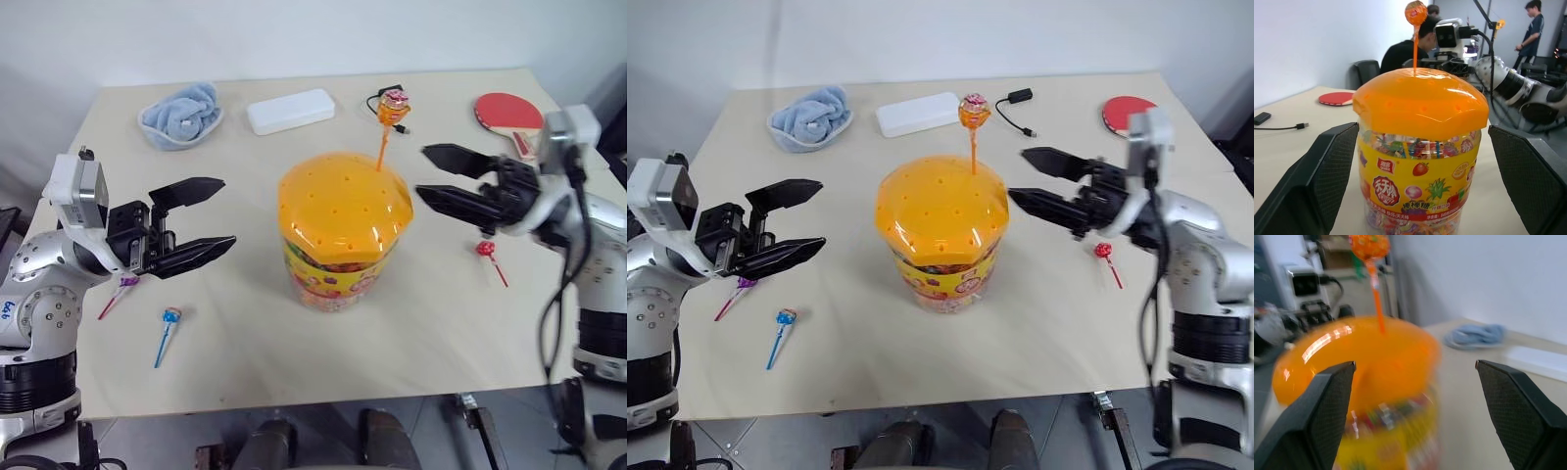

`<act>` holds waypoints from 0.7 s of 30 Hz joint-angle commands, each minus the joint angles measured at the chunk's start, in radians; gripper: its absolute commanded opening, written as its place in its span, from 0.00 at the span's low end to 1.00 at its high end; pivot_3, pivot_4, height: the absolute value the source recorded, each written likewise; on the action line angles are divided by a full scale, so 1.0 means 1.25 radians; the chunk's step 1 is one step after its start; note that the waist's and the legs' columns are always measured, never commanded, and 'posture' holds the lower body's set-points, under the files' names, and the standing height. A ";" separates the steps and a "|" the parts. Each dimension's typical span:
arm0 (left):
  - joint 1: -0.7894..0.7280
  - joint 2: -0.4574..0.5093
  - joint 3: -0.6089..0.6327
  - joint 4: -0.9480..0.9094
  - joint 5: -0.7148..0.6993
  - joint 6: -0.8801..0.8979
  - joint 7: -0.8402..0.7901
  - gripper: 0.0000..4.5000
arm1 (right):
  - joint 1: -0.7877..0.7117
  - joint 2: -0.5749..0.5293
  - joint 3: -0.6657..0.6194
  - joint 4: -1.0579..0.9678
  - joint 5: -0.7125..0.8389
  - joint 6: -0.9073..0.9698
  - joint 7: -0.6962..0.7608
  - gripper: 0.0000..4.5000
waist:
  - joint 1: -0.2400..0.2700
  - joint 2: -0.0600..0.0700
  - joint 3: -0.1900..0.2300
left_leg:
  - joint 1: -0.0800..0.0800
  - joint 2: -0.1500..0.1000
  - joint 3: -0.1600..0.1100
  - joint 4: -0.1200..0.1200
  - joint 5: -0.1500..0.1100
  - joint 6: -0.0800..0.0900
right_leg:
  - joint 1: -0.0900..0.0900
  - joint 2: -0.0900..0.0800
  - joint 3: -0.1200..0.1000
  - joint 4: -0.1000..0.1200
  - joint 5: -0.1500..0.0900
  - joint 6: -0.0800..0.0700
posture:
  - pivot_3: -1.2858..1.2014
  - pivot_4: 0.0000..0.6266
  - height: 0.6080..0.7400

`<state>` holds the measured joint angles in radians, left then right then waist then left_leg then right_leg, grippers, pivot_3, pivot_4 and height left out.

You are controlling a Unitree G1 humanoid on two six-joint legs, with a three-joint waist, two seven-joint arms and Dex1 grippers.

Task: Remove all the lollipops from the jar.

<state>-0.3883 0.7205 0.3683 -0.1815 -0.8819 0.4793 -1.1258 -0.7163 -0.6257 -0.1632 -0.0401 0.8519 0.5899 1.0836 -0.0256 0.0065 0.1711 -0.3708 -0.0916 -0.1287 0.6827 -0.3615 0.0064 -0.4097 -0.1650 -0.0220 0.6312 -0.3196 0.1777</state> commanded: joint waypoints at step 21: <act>0.037 -0.005 0.020 -0.058 -0.035 -0.003 0.021 1.00 | -0.172 0.080 -0.045 0.049 0.052 -0.011 0.027 0.01 | -0.006 0.000 0.000 | 0.000 0.000 0.000 0.000 0.000 0.000 | -0.002 0.000 0.000 0.005 0.001 -0.002 | 0.52 0.24 1.00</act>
<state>-0.3346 0.7171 0.3842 -0.2240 -0.9034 0.4824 -1.1007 -0.8982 -0.5019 -0.1500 0.0312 0.8607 0.5670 1.1094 -0.0325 0.0065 0.1711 -0.3703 -0.0920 -0.1291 0.6823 -0.3616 0.0066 -0.4123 -0.1650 -0.0220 0.6370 -0.3184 0.1757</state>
